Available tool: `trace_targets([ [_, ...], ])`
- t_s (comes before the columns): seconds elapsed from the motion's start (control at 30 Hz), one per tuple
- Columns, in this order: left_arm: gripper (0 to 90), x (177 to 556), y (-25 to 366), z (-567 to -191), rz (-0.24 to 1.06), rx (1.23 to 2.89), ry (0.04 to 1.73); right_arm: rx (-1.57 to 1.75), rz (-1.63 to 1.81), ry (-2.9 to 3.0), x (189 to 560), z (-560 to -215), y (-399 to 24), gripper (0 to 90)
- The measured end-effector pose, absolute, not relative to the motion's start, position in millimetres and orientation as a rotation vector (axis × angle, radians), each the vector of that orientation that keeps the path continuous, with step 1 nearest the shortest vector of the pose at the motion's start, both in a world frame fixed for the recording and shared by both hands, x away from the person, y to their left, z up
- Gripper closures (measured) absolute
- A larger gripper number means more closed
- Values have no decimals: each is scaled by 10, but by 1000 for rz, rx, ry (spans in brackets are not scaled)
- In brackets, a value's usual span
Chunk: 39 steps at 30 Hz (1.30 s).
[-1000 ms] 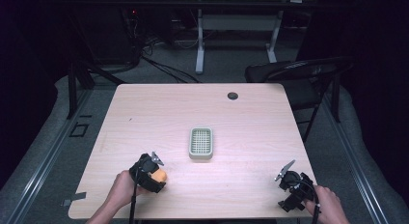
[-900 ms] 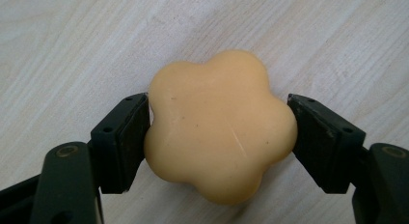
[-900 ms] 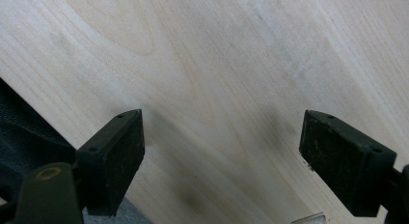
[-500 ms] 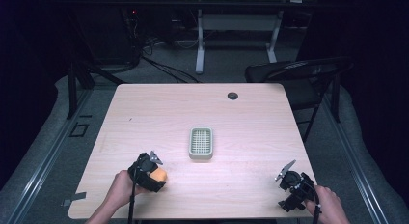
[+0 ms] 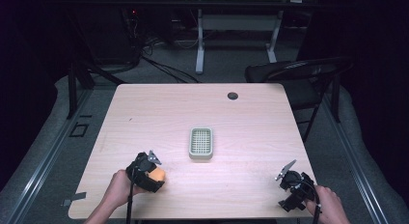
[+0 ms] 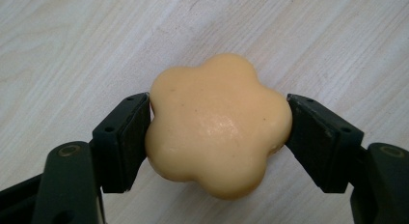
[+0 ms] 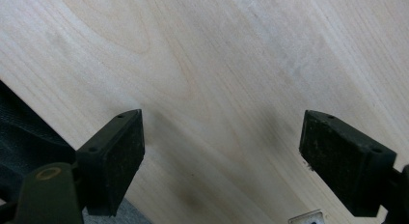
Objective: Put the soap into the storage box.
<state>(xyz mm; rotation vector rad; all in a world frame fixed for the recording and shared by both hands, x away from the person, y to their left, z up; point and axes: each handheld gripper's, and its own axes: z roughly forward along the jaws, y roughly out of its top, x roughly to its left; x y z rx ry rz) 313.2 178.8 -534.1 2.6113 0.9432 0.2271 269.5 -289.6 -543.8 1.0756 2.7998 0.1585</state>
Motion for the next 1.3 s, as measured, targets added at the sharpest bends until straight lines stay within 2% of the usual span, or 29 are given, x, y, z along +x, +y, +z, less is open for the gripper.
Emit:
trace_targets([
  [0.2, 323, 3098, 1782, -5248, 216, 2558, 914, 1081, 159, 2801, 2694, -5445, -2894, 157],
  [0.27, 383, 3105, 1792, -5227, 215, 2543, 916, 1077, 150, 2803, 2699, -5454, -2896, 157],
  [0.63, 380, 3131, 1846, -5235, 168, 2528, 941, 1074, 140, 2804, 2701, -5453, -2896, 157],
  [0.93, 380, 3096, 2004, -5289, 58, 2536, 992, 1063, 125, 2818, 2711, -5446, -2897, 157],
  [1.23, 376, 3073, 2005, -5307, 78, 2550, 981, 1063, 125, 2818, 2712, -5443, -2895, 157],
  [1.3, 321, 3085, 1988, -5322, 90, 2554, 986, 1063, 124, 2818, 2713, -5442, -2896, 157],
])
